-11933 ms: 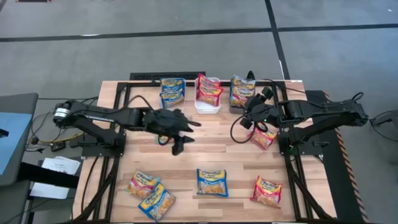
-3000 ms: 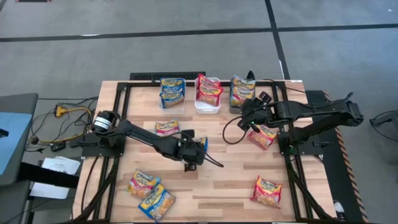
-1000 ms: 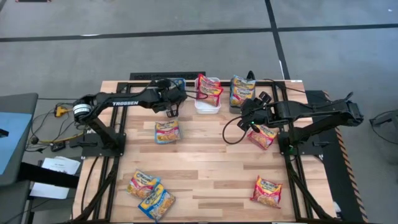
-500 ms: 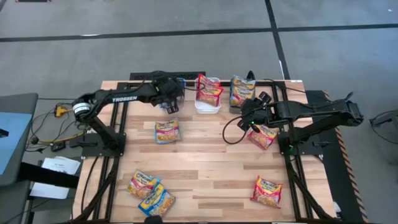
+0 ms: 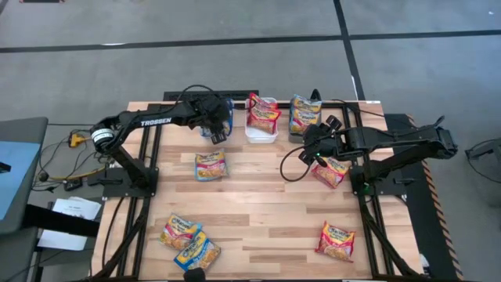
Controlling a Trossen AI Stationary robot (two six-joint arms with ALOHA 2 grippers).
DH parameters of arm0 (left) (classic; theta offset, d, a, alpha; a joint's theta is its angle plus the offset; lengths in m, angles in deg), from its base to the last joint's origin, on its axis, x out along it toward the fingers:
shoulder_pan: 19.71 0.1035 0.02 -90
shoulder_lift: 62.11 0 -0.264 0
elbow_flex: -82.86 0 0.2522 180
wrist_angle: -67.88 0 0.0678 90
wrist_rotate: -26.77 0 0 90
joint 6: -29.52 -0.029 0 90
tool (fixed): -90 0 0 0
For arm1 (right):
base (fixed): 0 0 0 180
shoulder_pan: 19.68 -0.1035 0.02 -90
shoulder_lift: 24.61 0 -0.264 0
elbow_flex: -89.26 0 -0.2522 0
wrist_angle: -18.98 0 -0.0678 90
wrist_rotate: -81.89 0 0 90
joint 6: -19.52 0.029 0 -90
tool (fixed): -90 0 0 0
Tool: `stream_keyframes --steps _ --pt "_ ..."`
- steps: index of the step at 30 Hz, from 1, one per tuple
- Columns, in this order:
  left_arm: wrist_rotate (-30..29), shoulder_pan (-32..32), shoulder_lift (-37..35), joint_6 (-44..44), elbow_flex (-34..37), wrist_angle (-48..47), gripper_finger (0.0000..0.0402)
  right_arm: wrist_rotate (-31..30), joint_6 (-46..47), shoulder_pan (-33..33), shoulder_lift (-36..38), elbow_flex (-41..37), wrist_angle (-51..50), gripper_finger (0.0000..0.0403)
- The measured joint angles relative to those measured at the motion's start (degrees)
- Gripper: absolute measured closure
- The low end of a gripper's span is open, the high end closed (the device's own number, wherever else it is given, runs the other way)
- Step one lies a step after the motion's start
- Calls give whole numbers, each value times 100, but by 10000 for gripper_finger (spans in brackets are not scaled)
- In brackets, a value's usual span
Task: Sort Maruchan noodles
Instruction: Put the blue noodle pack into the transparent bin
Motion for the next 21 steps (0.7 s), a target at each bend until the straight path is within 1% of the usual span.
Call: stream_keyframes --steps 2,6,15,18,21 --pt "-62 0 0 189 -5 86 303 -2 0 -1 0 0 -2 182" --pt "-133 0 0 709 -226 -180 277 -2 0 -2 0 0 -20 182" --pt "-55 -3 -2 960 -815 -1199 273 -2 -7 0 0 0 -37 182" --pt "442 -2 -4 1071 -922 -1578 274 0 -13 -2 0 0 -37 182" --pt "1281 -7 -5 1194 -925 -1911 274 0 -13 0 0 0 -37 182"
